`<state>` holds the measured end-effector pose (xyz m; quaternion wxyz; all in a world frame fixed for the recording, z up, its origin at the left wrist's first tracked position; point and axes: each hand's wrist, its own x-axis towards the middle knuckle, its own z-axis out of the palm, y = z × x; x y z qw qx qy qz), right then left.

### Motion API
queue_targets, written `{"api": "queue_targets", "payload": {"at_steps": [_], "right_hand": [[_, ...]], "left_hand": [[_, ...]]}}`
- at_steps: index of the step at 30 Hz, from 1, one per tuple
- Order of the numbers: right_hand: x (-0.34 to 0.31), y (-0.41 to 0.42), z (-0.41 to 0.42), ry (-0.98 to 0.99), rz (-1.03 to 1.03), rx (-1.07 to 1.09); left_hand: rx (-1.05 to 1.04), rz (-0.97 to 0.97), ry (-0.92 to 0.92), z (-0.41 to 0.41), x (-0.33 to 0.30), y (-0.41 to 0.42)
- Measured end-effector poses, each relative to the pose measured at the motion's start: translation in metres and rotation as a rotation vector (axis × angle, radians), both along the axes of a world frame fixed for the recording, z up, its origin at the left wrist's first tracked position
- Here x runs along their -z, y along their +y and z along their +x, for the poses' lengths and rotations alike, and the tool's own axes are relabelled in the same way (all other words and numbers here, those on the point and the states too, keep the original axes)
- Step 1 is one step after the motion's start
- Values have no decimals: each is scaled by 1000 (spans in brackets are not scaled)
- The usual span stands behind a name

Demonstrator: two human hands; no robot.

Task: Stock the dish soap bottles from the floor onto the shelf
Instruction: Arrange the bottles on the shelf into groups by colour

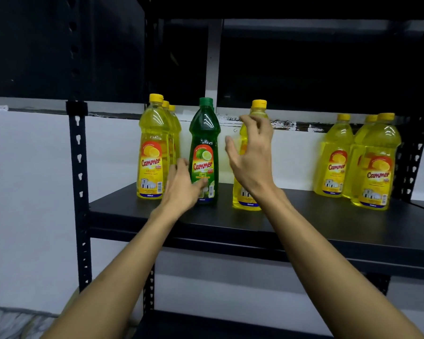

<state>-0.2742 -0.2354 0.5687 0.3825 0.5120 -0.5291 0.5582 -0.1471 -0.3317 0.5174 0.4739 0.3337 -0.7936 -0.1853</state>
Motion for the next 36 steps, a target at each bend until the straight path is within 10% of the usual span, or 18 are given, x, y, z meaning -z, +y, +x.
{"api": "queue_targets", "payload": {"at_steps": [8,36], "right_hand": [[18,-40,24,-376,544,-139],[30,-59,19,-364,479,-76]], "left_hand": [[211,169,-121,0,-12,-31],[188,159,-90,4,-6,-26]]}}
